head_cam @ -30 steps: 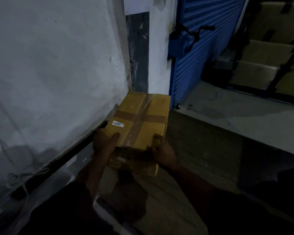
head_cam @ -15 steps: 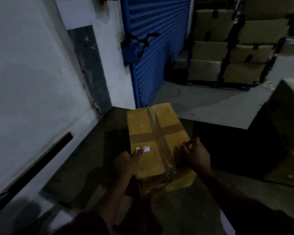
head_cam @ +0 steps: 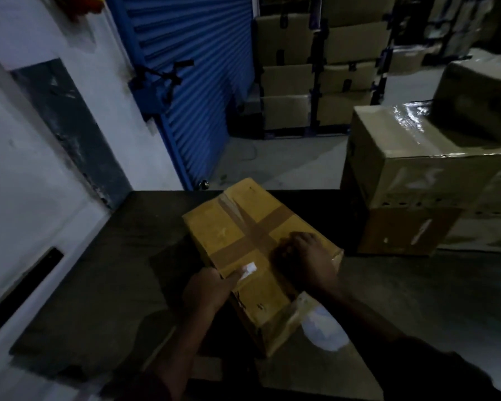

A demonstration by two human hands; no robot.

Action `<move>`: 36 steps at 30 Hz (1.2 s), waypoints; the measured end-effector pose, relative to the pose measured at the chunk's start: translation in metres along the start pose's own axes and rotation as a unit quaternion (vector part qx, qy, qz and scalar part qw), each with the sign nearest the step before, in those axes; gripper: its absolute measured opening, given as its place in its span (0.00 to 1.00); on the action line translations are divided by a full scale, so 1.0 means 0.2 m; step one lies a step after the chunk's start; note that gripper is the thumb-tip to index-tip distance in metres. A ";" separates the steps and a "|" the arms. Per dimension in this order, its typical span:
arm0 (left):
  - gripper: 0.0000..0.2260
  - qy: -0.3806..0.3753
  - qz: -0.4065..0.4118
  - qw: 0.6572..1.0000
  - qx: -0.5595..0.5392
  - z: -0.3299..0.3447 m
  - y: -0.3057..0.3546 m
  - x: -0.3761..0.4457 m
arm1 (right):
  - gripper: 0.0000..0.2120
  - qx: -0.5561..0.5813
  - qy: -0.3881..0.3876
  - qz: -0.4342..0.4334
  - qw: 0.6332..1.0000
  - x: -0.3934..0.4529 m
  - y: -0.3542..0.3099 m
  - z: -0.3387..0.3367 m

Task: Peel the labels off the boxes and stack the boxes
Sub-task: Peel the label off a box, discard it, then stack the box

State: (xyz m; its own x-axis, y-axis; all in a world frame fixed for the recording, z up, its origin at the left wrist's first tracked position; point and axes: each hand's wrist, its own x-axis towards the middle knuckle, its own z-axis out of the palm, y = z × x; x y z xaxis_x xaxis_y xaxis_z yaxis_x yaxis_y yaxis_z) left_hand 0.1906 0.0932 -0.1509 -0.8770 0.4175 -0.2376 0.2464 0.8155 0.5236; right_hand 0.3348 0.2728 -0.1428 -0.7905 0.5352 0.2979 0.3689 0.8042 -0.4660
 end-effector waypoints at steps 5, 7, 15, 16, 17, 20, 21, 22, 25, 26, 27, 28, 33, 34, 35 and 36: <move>0.33 0.034 0.006 0.999 0.015 -0.01 0.02 0.04 | 0.13 0.030 -0.073 -0.045 0.996 -0.04 -0.15 0.16; 0.30 0.046 0.012 0.999 -0.016 0.00 0.04 0.04 | 0.13 0.015 -0.065 -0.031 0.997 -0.01 -0.15 0.20; 0.27 0.073 0.107 0.992 -0.004 -0.04 0.00 0.08 | 0.12 0.044 -0.055 0.005 0.998 0.04 -0.20 0.25; 0.27 0.067 0.125 0.990 0.004 -0.05 -0.01 0.08 | 0.11 0.046 -0.056 0.016 0.997 0.04 -0.20 0.25; 0.27 0.060 0.143 0.988 0.015 -0.07 0.00 0.09 | 0.11 0.043 -0.061 0.026 0.997 0.05 -0.20 0.26; 0.26 0.024 0.155 0.988 0.006 -0.10 0.01 0.14 | 0.10 0.045 -0.070 0.042 0.996 0.06 -0.20 0.25; 0.26 0.011 0.147 0.989 -0.010 -0.10 0.00 0.16 | 0.09 0.043 -0.072 0.044 0.995 0.06 -0.20 0.24; 0.26 0.003 0.144 0.989 -0.025 -0.09 0.00 0.17 | 0.09 0.037 -0.074 0.039 0.996 0.06 -0.20 0.24; 0.27 0.005 0.168 0.985 -0.048 -0.08 -0.02 0.18 | 0.10 0.014 -0.093 0.034 0.995 0.05 -0.20 0.24; 0.27 0.005 0.171 0.984 -0.050 -0.09 -0.02 0.17 | 0.10 0.016 -0.088 0.038 0.995 0.05 -0.20 0.24; 0.26 0.005 0.172 0.984 -0.052 -0.09 -0.02 0.17 | 0.11 0.017 -0.082 0.047 0.995 0.05 -0.20 0.24; 0.26 0.004 0.174 0.983 -0.056 -0.09 -0.02 0.17 | 0.11 0.021 -0.074 0.049 0.996 0.05 -0.19 0.24; 0.23 -0.036 0.175 0.980 -0.090 -0.10 -0.05 0.21 | 0.12 0.019 -0.097 0.028 0.995 0.06 -0.19 0.24; 0.22 -0.044 0.175 0.979 -0.094 -0.10 -0.06 0.22 | 0.13 0.017 -0.091 0.026 0.995 0.06 -0.20 0.24; 0.22 -0.049 0.176 0.978 -0.099 -0.11 -0.06 0.23 | 0.13 0.017 -0.094 0.030 0.995 0.06 -0.20 0.24; 0.22 -0.050 0.175 0.978 -0.104 -0.11 -0.07 0.24 | 0.13 0.025 -0.091 0.026 0.995 0.06 -0.19 0.24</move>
State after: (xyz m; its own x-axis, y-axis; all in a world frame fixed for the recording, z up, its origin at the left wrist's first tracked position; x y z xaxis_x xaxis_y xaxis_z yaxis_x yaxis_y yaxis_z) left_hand 0.1368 0.0926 -0.1517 -0.7067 0.7023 -0.0864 0.4272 0.5208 0.7391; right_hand 0.2888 0.2367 -0.1611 -0.8481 0.5167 0.1174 0.3908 0.7596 -0.5199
